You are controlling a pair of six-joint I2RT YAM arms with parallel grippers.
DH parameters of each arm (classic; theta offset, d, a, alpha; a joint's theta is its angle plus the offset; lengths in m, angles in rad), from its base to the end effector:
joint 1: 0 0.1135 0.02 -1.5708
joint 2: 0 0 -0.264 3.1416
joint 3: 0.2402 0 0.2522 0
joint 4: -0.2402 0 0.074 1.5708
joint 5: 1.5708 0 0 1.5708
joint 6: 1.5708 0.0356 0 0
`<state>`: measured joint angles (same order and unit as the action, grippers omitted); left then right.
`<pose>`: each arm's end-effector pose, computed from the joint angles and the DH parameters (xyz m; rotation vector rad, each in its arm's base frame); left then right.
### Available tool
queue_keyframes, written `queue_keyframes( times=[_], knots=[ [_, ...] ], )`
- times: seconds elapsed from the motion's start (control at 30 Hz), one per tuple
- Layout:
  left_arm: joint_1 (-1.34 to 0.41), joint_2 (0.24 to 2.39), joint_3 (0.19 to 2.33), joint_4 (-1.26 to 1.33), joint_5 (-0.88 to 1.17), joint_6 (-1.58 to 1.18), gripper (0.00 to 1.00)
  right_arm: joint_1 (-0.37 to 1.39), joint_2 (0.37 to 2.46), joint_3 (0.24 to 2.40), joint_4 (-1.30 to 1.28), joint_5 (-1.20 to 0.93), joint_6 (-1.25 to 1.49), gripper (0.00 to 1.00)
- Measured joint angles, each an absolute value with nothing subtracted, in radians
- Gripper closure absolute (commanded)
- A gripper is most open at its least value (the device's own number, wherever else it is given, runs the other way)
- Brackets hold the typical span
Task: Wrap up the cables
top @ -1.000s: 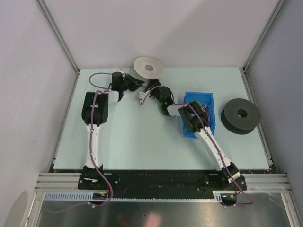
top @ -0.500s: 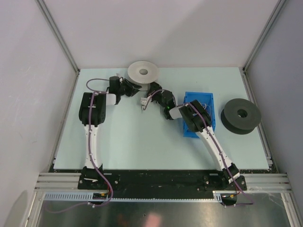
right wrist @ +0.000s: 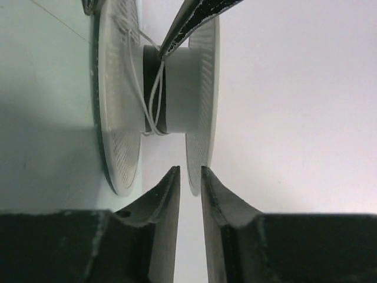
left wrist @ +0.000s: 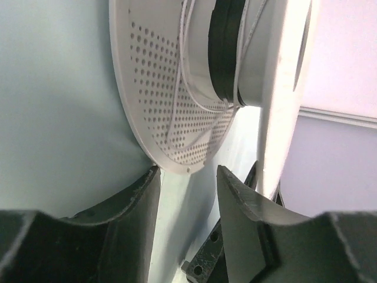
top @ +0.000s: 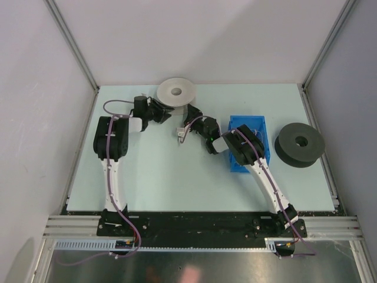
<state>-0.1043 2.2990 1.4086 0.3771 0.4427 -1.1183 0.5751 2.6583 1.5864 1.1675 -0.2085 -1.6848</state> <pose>0.4847 -0.0661 0.1057 -0.8311 2.1036 -1.1652 0.4424 0.2955 0.0602 -1.4417 0.4877 -0.7421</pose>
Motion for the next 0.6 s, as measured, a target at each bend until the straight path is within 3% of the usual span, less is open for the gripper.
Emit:
queue_keyframes(
  times=[0.17,0.6],
  knots=[
    [-0.104,2.264,1.382,0.334,0.42,-1.119,0.49,0.577,2.648,1.552,1.212,-0.219,-1.684,0.63],
    [-0.104,2.167,1.285,0.27,0.395,-1.118,0.44,0.593,2.6,1.439,1.274,-0.241,-1.664,0.54]
  ],
)
